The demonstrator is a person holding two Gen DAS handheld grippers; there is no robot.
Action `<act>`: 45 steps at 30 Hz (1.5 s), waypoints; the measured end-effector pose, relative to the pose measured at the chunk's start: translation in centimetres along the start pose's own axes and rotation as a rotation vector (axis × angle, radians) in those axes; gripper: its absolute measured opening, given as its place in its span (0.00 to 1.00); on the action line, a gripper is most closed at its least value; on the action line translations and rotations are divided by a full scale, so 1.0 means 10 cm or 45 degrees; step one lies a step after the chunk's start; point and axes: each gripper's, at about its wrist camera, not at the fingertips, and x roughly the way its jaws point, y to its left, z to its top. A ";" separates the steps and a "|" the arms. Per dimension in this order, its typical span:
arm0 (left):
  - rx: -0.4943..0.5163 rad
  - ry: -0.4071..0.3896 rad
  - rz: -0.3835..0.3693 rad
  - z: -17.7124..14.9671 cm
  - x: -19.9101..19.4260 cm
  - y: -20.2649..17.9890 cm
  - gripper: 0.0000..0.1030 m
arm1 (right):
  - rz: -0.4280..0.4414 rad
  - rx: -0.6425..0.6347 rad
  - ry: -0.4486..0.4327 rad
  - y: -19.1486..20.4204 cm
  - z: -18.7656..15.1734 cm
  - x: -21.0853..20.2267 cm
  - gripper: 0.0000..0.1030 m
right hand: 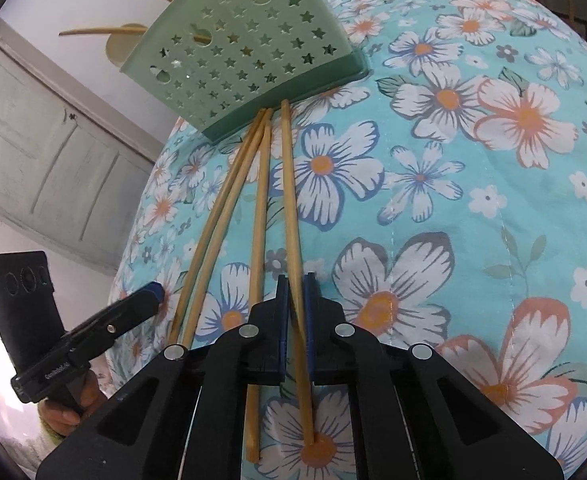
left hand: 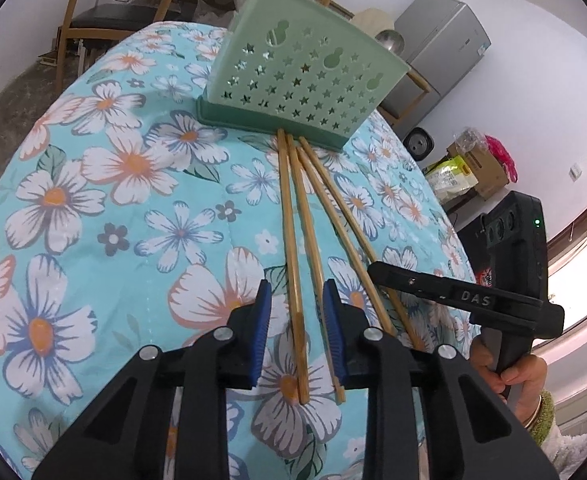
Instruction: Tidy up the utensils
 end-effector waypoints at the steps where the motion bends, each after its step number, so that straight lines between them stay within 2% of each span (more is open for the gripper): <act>1: 0.003 0.005 0.004 0.01 0.02 -0.01 0.24 | 0.009 0.017 -0.004 -0.03 -0.01 -0.02 0.05; 5: 0.025 0.028 0.026 0.06 0.12 -0.02 0.24 | 0.004 0.051 -0.038 -0.13 -0.05 -0.12 0.05; 11: 0.060 0.049 0.120 0.17 0.29 -0.05 0.24 | 0.008 0.118 -0.063 -0.33 -0.16 -0.29 0.04; 14: 0.064 0.054 0.154 0.20 0.34 -0.05 0.19 | 0.018 0.132 -0.065 -0.39 -0.20 -0.34 0.04; 17: 0.069 0.046 0.192 0.20 0.38 -0.06 0.07 | 0.022 0.136 -0.069 -0.41 -0.21 -0.35 0.05; 19: 0.057 0.040 0.197 0.19 0.37 -0.05 0.06 | 0.022 0.136 -0.072 -0.40 -0.21 -0.35 0.04; 26: 0.015 0.012 0.198 0.06 0.17 -0.07 0.05 | 0.029 0.134 -0.078 -0.42 -0.27 -0.46 0.04; 31: -0.004 -0.012 0.245 -0.11 -0.05 -0.08 0.05 | 0.018 0.115 -0.070 -0.36 -0.38 -0.53 0.04; 38: 0.001 -0.065 0.286 -0.31 -0.35 -0.05 0.05 | -0.053 0.076 -0.074 -0.27 -0.58 -0.68 0.05; 42: 0.004 -0.029 0.254 -0.34 -0.28 -0.02 0.08 | -0.108 0.068 -0.092 -0.24 -0.62 -0.70 0.13; 44: 0.001 -0.030 0.228 -0.34 -0.24 -0.01 0.17 | -0.131 0.059 -0.109 -0.23 -0.63 -0.74 0.31; 45: 0.000 -0.039 0.226 -0.34 -0.24 -0.01 0.27 | -0.142 0.049 -0.123 -0.22 -0.63 -0.77 0.35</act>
